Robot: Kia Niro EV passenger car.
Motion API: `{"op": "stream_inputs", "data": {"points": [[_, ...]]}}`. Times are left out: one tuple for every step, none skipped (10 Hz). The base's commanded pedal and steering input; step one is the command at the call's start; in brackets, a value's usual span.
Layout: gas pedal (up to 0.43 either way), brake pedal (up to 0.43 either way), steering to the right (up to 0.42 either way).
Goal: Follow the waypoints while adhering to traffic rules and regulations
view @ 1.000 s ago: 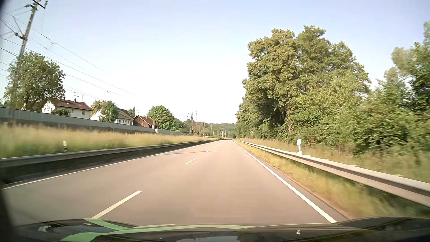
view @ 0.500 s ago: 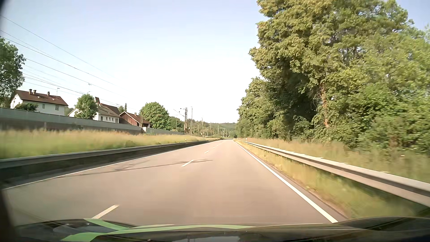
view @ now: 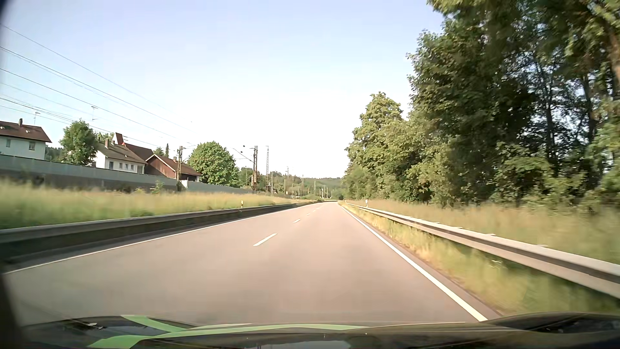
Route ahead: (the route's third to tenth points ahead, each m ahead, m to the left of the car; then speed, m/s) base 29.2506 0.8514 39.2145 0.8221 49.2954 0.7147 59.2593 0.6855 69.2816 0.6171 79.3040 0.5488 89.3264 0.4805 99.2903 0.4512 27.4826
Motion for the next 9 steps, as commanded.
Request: {"op": "stream_inputs", "data": {"points": [[0.248,0.0,-0.002],[0.197,0.0,-0.002],[0.157,0.0,-0.002],[0.15,0.0,-0.002],[0.15,0.0,-0.002],[0.15,0.0,-0.002],[0.157,0.0,-0.001],[0.169,0.0,-0.001],[0.177,0.0,-0.001]]}}
